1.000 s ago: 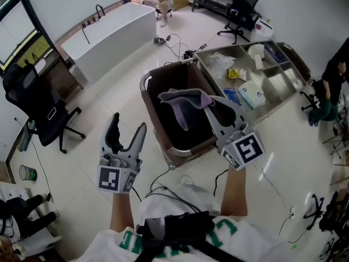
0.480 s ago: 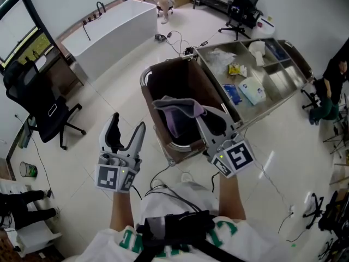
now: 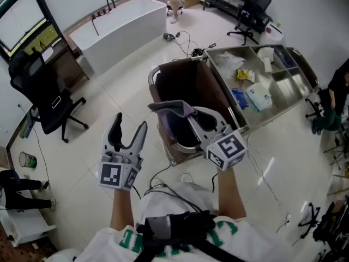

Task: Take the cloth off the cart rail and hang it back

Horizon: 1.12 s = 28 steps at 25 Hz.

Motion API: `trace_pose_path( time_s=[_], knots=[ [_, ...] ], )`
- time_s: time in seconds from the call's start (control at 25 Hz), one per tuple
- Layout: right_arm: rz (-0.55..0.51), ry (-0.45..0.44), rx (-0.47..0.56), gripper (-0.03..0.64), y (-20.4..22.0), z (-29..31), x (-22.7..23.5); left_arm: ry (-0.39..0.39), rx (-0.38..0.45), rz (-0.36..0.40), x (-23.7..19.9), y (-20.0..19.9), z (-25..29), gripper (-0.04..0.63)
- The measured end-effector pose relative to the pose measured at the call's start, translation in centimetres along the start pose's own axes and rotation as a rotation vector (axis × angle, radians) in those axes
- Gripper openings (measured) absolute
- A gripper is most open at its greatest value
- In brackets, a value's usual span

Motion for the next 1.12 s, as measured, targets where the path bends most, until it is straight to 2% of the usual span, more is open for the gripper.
trace_pose_path(
  time_s=[0.16,0.36,0.44,0.52,0.6,0.72,0.84,0.96,1.12],
  knots=[
    [0.017,-0.074,-0.150,0.069,3.1,4.6,-0.2,-0.038,0.017,-0.014,-1.1,-0.3,-0.6,0.305],
    [0.173,-0.194,-0.370,0.071,8.2,10.1,-0.4,-0.080,0.021,-0.017,-2.3,-0.3,-1.7,0.305],
    [0.195,-0.202,-0.433,0.072,9.9,11.7,0.2,-0.093,0.025,-0.020,-2.7,-0.4,-1.9,0.305],
    [0.200,-0.168,-0.478,0.077,11.2,12.5,1.1,-0.102,0.025,-0.021,-2.9,-0.4,-2.2,0.305],
    [0.196,-0.127,-0.501,0.095,12.2,12.8,1.6,-0.106,0.022,-0.020,-3.1,-0.3,-2.5,0.305],
    [0.187,-0.116,-0.508,0.147,12.7,13.1,1.4,-0.111,0.015,-0.019,-3.5,-0.1,-2.6,0.305],
    [0.173,-0.131,-0.493,0.166,12.4,13.3,1.0,-0.115,0.008,-0.022,-3.7,0.0,-2.6,0.305],
    [0.179,-0.161,-0.469,0.256,11.8,13.2,0.7,-0.110,0.005,-0.024,-3.7,0.0,-2.3,0.305],
    [0.172,-0.199,-0.457,0.274,11.5,13.2,0.0,-0.097,-0.001,-0.021,-3.4,0.3,-2.0,0.305]
  ],
)
Point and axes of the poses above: the fingertips, and each gripper's own axes: z forward along the fingers, x to its right, y out of its underside, the point moved 4 cm from there along -z, backward along the fingers, and after that the axes turned 9 degrees about -z, right-handed, at the moved point
